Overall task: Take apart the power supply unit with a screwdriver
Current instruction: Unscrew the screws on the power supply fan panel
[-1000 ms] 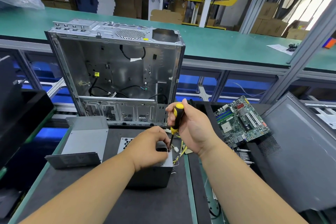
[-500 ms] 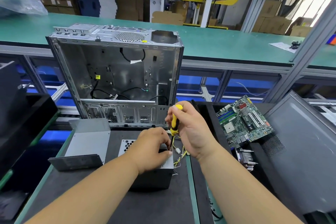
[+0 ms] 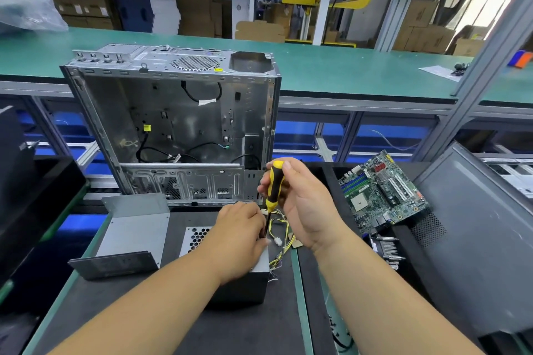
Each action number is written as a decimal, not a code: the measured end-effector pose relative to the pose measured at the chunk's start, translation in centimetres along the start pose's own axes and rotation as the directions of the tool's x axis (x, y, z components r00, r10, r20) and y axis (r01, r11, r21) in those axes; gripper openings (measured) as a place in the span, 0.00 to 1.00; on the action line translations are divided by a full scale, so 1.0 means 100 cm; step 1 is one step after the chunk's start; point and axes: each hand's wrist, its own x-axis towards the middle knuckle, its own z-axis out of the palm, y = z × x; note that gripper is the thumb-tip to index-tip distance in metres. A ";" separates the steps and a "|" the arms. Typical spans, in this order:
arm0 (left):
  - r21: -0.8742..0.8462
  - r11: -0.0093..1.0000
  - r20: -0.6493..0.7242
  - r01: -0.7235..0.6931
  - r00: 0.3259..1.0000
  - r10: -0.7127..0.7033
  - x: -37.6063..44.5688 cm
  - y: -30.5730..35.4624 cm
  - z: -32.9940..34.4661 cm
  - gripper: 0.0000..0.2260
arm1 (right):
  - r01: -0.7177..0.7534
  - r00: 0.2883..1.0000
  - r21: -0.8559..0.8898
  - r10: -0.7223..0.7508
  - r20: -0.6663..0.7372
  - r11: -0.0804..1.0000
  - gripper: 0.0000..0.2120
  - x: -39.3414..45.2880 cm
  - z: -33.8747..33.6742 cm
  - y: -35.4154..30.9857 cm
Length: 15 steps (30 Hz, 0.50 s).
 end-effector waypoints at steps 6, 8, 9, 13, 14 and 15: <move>-0.296 0.944 0.054 0.147 0.989 -0.137 0.011 0.015 -0.014 0.05 | 0.150 0.989 0.280 -0.145 -0.038 0.948 0.15 0.002 -0.022 -0.026; -0.396 0.897 0.088 0.195 0.981 -0.174 0.018 0.026 -0.013 0.05 | 0.195 0.981 0.343 -0.185 -0.062 0.919 0.15 0.000 -0.037 -0.036; -0.445 0.871 0.092 0.209 0.978 -0.188 0.021 0.032 -0.011 0.05 | 0.209 0.978 0.354 -0.195 -0.077 0.911 0.16 -0.002 -0.045 -0.041; -0.580 0.789 0.152 0.202 0.979 -0.139 0.035 0.071 0.004 0.08 | 0.218 0.973 0.324 -0.178 -0.150 0.921 0.21 -0.014 -0.082 -0.050; -0.585 0.787 0.175 0.197 0.978 -0.115 0.038 0.082 0.011 0.08 | 0.221 0.970 0.309 -0.176 -0.168 0.925 0.21 -0.018 -0.091 -0.050; -0.585 0.786 0.196 0.199 0.975 -0.101 0.039 0.091 0.019 0.08 | 0.227 0.967 0.291 -0.178 -0.184 0.930 0.19 -0.022 -0.099 -0.050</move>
